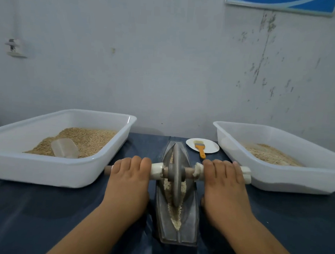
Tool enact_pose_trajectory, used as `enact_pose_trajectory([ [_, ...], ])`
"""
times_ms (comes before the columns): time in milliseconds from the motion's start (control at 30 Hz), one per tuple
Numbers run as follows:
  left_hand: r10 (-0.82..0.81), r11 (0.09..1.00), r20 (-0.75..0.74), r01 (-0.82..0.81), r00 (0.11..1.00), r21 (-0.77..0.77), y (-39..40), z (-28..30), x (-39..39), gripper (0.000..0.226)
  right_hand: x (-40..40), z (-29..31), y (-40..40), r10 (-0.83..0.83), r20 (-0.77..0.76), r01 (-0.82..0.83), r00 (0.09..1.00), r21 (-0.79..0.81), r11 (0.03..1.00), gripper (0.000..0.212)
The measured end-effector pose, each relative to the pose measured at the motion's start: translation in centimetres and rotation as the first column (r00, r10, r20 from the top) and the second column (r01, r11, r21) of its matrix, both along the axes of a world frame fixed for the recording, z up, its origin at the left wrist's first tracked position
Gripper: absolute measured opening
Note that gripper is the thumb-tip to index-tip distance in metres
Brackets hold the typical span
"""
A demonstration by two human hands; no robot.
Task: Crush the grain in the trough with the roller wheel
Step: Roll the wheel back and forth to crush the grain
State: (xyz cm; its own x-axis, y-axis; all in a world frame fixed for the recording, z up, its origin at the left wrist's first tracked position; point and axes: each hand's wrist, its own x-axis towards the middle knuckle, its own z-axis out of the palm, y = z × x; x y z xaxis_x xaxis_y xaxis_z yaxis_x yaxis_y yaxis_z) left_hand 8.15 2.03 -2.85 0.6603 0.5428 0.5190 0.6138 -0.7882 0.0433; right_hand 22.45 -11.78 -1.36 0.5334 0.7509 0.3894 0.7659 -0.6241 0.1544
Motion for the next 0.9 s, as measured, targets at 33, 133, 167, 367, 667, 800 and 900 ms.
enact_pose_trajectory([
  [33, -0.046, 0.999, 0.071, 0.044, 0.996, 0.032, -0.1, -0.6, -0.5, 0.04, -0.3, -0.5, -0.5, 0.021, 0.022, -0.022, 1.0, 0.047, 0.999, 0.059],
  [133, -0.101, 0.981, 0.229, 0.058, 0.968, 0.184, -0.4, -2.4, -1.7, 0.038, -0.9, -2.4, -2.0, 0.103, 0.079, -0.121, 0.992, 0.274, 0.954, 0.059],
  [167, -0.11, 0.976, 0.235, 0.06, 0.966, 0.21, -0.3, -2.5, -1.7, 0.038, -0.7, -2.5, -2.1, 0.102, 0.098, -0.125, 0.99, 0.264, 0.956, 0.059],
  [367, 0.038, 0.999, -0.085, -0.036, 0.996, 0.02, 0.6, 0.6, 0.1, 0.044, 0.2, 0.7, 1.0, 0.015, 0.026, -0.014, 1.0, -0.017, 1.0, 0.065],
  [667, -0.067, 0.984, 0.141, 0.042, 0.988, 0.175, -0.3, -2.5, -2.3, 0.041, 0.1, -2.4, -1.4, 0.163, 0.105, -0.181, 0.981, 0.195, 0.964, 0.071],
  [800, 0.006, 1.0, -0.048, -0.005, 0.999, 0.011, 0.2, -0.1, -0.5, 0.045, 0.1, -0.7, 0.3, 0.055, -0.002, -0.055, 0.999, 0.044, 0.998, 0.071],
  [900, 0.046, 0.999, -0.128, -0.046, 0.991, 0.003, 0.3, 0.5, -0.1, 0.046, 0.1, -0.3, 0.4, 0.044, 0.017, -0.045, 0.999, 0.027, 0.999, 0.069],
])
